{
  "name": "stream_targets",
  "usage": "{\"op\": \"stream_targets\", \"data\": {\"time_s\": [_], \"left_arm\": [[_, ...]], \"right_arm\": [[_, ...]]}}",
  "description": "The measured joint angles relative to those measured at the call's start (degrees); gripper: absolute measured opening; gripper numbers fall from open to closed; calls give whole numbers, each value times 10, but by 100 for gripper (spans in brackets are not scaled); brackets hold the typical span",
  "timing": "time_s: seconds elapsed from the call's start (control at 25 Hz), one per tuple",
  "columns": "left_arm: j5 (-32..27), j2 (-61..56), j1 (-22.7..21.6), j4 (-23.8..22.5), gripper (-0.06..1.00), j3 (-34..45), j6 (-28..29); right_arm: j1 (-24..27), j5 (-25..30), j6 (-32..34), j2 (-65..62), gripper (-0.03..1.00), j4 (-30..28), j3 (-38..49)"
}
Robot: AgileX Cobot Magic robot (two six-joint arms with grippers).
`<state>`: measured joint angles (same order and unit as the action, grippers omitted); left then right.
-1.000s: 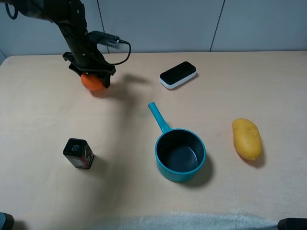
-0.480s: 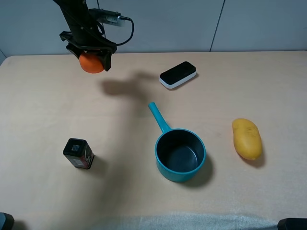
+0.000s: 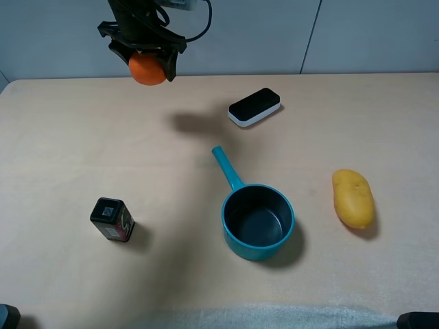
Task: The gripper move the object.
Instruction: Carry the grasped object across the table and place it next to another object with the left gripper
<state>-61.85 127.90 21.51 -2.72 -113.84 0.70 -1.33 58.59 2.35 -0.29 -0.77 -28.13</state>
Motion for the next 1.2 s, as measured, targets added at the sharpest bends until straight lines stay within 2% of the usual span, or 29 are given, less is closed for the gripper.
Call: {"op": "stream_targets", "data": {"time_s": [0.16,0.48,0.76,1.2], "left_arm": [[-1,0,21,-16,74,-3,20],[23,0,69,-18,74,-3,37],[77,1,125,-55,74,-3,79],[170,40,168,-57,74,-3,118]], "right_arm": [[0,0,0,0,69,0,0],[0,1,0,0,69,0,0],[0,1,0,0,69,0,0],[0,1,0,0,69,0,0]]}}
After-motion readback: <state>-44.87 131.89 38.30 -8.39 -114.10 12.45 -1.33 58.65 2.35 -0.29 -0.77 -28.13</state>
